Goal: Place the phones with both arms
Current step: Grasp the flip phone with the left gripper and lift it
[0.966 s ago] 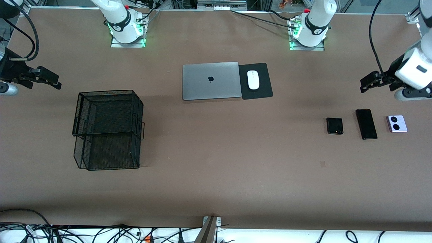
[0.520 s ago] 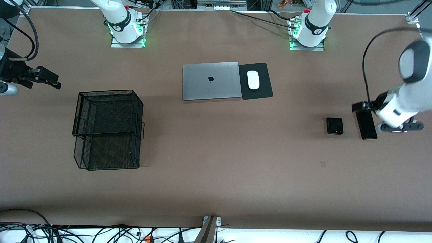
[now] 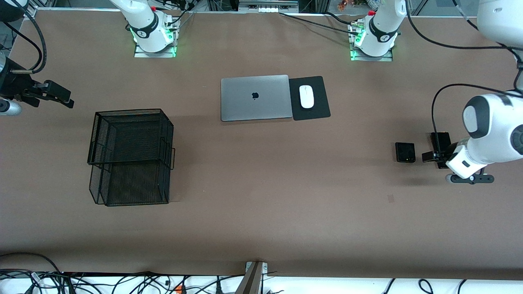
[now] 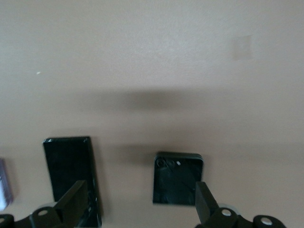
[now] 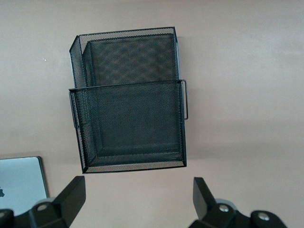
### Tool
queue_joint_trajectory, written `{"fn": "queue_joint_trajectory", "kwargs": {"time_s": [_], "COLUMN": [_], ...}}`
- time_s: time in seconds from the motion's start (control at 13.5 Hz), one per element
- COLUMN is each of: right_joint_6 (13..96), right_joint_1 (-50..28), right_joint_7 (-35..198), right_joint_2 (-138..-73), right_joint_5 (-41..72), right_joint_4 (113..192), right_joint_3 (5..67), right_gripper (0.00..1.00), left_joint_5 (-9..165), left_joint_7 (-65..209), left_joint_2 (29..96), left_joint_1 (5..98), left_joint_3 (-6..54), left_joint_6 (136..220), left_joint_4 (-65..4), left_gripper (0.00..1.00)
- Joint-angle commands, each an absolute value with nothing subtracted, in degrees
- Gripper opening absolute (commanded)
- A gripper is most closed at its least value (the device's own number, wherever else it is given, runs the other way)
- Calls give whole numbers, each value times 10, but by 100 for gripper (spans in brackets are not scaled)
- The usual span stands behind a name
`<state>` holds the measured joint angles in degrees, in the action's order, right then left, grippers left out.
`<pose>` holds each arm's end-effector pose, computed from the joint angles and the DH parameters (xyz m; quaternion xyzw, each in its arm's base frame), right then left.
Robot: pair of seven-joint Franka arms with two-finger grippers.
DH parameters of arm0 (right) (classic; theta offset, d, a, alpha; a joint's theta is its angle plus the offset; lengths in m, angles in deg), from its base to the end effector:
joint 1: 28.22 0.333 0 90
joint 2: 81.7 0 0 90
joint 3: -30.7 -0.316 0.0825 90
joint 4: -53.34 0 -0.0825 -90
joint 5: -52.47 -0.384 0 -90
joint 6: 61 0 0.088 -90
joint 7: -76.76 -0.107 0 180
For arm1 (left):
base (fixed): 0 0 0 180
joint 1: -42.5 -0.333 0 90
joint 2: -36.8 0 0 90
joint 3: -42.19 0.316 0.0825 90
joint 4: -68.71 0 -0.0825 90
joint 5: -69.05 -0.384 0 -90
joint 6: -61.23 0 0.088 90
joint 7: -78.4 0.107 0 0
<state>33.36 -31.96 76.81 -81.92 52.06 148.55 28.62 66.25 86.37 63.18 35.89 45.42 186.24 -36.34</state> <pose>0.5596 -0.0155 0.5859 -0.9998 0.0144 0.0093 0.0038 0.6231 0.1077 0.2715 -0.9979 0.0011 0.0600 0.0228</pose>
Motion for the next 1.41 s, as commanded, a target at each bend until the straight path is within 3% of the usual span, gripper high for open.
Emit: {"fn": "queue_joint_trajectory", "kwargs": {"time_s": [0.0,0.3,1.34], "right_joint_6": [330,334,335], "right_joint_1": [-327,-327,-327], "right_joint_7": [765,764,764], "right_joint_2": [-818,-817,-818], "right_joint_5": [512,516,515], "right_joint_4": [1479,1480,1480], "right_joint_3": [282,282,282], "right_gripper": [100,100,100], "left_joint_5": [651,654,705], "left_joint_7": [882,881,885], "left_joint_2": [617,639,669], "left_joint_1": [356,345,343], "left_joint_3": [451,447,423], "left_joint_6": [1972,2058,2055], "left_joint_4": [-453,-500,-516], "left_gripper": [100,100,100]}}
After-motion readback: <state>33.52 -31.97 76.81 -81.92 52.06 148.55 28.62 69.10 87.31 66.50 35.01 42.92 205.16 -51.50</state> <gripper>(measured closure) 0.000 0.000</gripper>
